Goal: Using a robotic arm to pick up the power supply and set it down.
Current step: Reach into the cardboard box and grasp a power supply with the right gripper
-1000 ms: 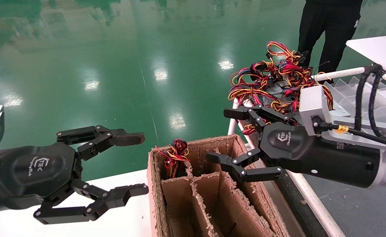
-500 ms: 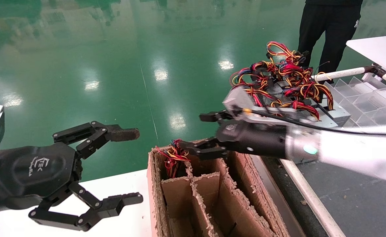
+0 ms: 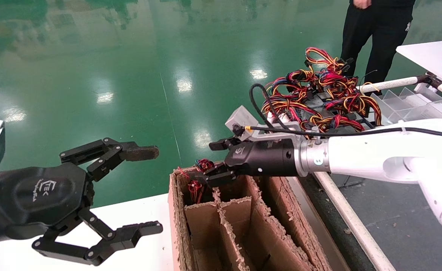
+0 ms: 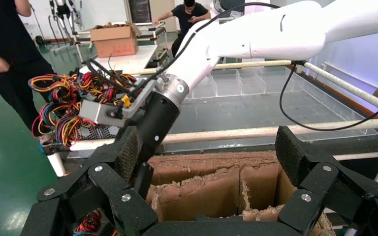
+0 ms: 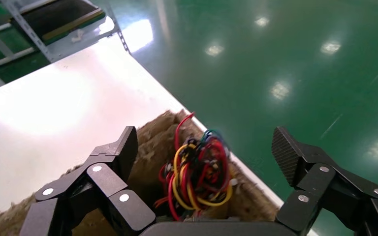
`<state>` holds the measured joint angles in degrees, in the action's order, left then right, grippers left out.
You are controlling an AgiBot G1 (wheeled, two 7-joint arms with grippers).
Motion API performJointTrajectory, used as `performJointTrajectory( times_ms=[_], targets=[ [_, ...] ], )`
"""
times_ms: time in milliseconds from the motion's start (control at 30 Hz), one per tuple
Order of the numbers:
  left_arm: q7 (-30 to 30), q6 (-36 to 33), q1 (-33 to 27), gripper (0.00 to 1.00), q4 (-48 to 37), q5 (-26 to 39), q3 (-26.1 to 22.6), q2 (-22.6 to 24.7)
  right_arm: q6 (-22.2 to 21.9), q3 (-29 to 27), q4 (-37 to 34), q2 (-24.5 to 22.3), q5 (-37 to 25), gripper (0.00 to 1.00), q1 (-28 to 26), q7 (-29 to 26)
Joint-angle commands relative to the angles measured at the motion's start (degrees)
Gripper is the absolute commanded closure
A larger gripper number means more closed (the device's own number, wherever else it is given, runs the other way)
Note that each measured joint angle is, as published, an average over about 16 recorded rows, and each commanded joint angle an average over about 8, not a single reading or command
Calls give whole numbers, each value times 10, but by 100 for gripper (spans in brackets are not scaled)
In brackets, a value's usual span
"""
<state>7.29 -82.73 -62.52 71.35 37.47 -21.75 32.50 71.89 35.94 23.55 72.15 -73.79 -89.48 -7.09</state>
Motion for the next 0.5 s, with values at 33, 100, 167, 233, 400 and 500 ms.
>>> performJointTrajectory(
  times_ms=[33,100,167,233,400,500],
  targets=[
    [0,0,0,0,0,0,0,0,5,1,-17,5,-1,100,-3,12],
    [0,0,0,0,0,0,0,0,8,1,-28,7,-1,100,-3,21],
    [0,0,0,0,0,0,0,0,9,2,-37,8,-1,100,-3,29],
    [0,0,0,0,0,0,0,0,10,2,-44,10,-1,100,-4,37],
    [0,0,0,0,0,0,0,0,9,3,-55,13,-4,100,-4,56],
    [0,0,0,0,0,0,0,0,8,4,-58,14,-6,100,-4,66]
  ],
)
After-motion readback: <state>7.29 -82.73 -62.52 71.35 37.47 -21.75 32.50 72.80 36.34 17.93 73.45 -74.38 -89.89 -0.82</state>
